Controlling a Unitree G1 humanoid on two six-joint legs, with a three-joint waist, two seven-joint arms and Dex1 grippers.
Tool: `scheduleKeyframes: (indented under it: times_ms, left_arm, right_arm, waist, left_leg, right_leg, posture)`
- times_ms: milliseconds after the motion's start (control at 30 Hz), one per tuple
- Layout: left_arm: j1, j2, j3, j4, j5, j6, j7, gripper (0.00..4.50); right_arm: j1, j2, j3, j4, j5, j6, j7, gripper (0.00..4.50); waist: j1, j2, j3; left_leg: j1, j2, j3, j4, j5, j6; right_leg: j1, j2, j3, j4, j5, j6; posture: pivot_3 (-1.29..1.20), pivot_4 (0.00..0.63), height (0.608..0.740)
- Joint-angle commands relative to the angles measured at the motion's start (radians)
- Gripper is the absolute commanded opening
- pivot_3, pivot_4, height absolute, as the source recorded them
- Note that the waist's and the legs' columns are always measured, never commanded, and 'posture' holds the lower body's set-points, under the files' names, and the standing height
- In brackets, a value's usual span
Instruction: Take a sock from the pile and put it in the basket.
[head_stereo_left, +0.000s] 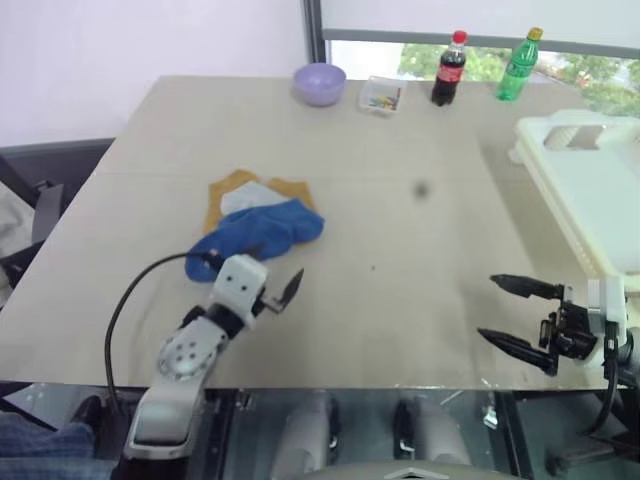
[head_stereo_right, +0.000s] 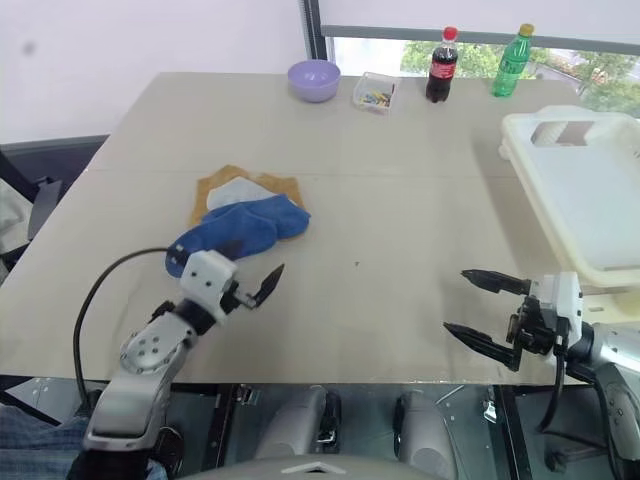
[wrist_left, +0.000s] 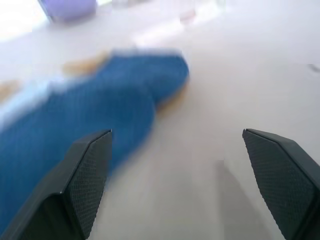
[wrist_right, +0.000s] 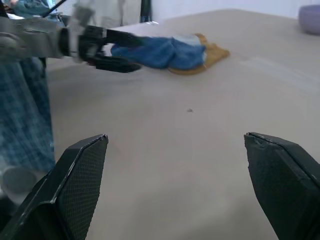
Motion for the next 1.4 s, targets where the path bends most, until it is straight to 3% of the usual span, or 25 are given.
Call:
scheduleKeyframes:
  times_ms: [33,333,833,1033,1133,1300,1333,1400]
  left_arm:
    - [-0.1,-0.019,-0.05,0.034,0.087,0.064,0.072,4.44]
    - [-0.193,-0.032,-0.07,0.214,0.155,0.106,0.141,4.44]
    - [-0.121,0.007,-0.034,0.165,0.144,0.087,0.13,4.44]
    - [-0.128,-0.026,-0.029,0.176,0.151,0.126,0.177,4.44]
    - [-0.12,-0.034,-0.033,0.171,0.16,0.117,0.196,3.64]
    - [-0.118,-0.028,-0.042,0.171,0.148,0.122,0.179,1.31]
    - [-0.118,-0.028,-0.042,0.172,0.147,0.122,0.177,1.2]
    - [-0.117,-0.027,-0.042,0.173,0.148,0.122,0.176,0.45]
  right_arm:
    - [-0.021,0.003,0.004,-0.031,0.011,0.017,-0.012,4.5]
    - [-0.022,0.013,0.009,-0.016,-0.018,-0.002,-0.013,4.5]
    - [-0.024,0.031,0.016,0.027,-0.051,-0.032,-0.002,4.5]
    - [-0.034,0.034,0.021,0.043,-0.06,-0.036,0.003,4.5]
    - [-0.031,0.034,0.02,0.042,-0.061,-0.035,0.004,4.5]
    - [-0.027,0.035,0.019,0.041,-0.062,-0.034,0.002,4.5]
    - [-0.026,0.036,0.019,0.042,-0.063,-0.034,0.002,4.5]
    - [-0.025,0.037,0.018,0.042,-0.064,-0.035,0.0,4.5]
  waist:
    - [0.0,0.0,0.0]
    - [0.005,-0.001,-0.001]
    - [-0.01,-0.001,-0.001]
    - [-0.011,-0.001,-0.002]
    - [-0.011,-0.001,-0.002]
    - [-0.011,-0.001,-0.002]
    - [-0.011,-0.001,-0.002]
    - [-0.01,-0.001,-0.002]
  left_leg:
    - [0.0,0.0,0.0,0.0,0.0,0.0]
    - [0.0,0.0,0.001,0.0,0.0,0.0]
    - [0.001,0.001,0.002,0.001,0.0,0.0]
    - [0.002,0.001,0.002,0.001,0.0,0.0]
    - [0.002,0.001,0.002,0.002,0.0,0.0]
    - [0.002,0.001,0.002,0.002,0.0,0.0]
    - [0.002,0.001,0.002,0.002,0.0,0.0]
    - [0.001,0.001,0.002,0.002,0.0,0.0]
  right_leg:
    - [0.0,0.0,0.0,0.0,0.0,0.0]
    - [0.0,0.0,0.0,0.0,0.0,0.0]
    - [0.0,0.0,0.001,0.001,0.0,0.0]
    - [0.0,0.0,0.001,0.003,0.0,0.0]
    - [0.0,0.0,0.001,0.003,0.0,0.0]
    - [0.0,0.0,0.002,0.004,0.0,0.0]
    - [0.0,0.0,0.002,0.004,0.0,0.0]
    - [0.0,0.0,0.002,0.004,0.0,0.0]
  posture:
    - [0.0,0.15,0.733]
    - [0.0,0.15,0.733]
    - [0.0,0.15,0.733]
    - [0.0,0.15,0.733]
    - [0.0,0.15,0.733]
    - [0.0,0.15,0.733]
    - [0.0,0.15,0.733]
    - [0.0,0.15,0.733]
